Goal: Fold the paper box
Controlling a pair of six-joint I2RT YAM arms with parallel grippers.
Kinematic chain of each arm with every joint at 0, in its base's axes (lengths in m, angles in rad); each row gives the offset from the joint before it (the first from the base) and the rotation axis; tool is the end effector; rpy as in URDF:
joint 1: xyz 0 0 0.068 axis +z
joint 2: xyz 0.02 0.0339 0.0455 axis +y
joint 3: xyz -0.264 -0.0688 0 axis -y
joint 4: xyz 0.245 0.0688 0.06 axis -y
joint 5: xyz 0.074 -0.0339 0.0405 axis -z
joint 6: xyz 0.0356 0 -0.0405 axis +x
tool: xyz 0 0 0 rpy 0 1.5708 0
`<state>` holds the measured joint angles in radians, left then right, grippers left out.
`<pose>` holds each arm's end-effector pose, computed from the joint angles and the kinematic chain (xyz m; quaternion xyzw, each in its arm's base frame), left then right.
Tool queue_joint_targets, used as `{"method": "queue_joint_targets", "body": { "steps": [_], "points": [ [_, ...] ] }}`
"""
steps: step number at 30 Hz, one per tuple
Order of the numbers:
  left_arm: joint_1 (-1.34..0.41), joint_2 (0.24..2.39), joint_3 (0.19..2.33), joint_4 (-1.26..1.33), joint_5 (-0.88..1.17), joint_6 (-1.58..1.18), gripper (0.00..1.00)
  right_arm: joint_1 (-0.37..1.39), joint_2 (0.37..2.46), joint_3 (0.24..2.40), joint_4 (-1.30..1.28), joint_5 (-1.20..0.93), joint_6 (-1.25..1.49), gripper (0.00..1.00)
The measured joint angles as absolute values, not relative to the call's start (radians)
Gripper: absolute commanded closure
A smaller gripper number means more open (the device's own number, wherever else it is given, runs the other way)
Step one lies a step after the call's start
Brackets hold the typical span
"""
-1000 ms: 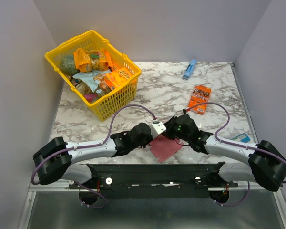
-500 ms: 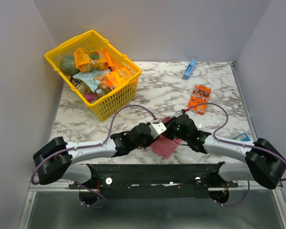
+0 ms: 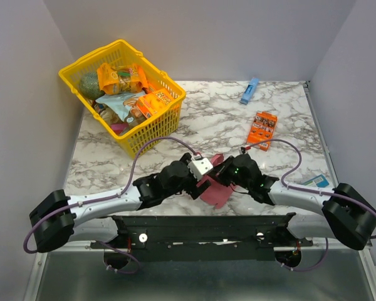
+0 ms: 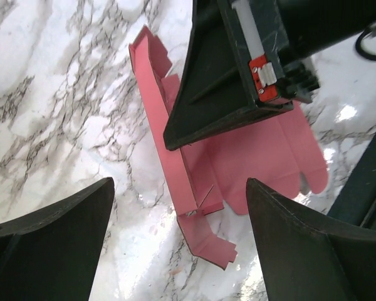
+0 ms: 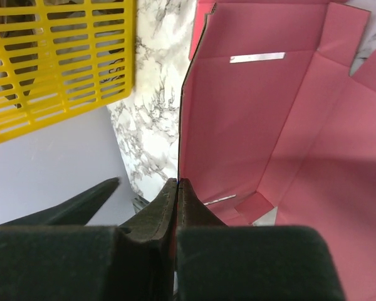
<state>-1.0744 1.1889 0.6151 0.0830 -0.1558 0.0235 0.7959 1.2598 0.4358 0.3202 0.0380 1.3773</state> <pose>0.1269 -0.2227 0.2244 0.4121 0.7503 -0.1994 0.4769 0.1728 0.1746 0.1729 0.2560 0.8220 0.4424 0.2512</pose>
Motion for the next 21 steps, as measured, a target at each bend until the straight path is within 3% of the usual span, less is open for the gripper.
{"method": "queue_joint_targets", "body": {
  "steps": [11, 21],
  "points": [
    [-0.974, 0.965, 0.529, 0.138, -0.064, -0.166, 0.07, 0.792, 1.220, 0.377, 0.354, 0.039, 1.391, 0.95],
    [-0.946, 0.958, 0.365, 0.112, -0.220, -0.539, 0.12, 0.792, 1.247, 0.372, 0.403, 0.039, 1.391, 0.96]
  ]
}}
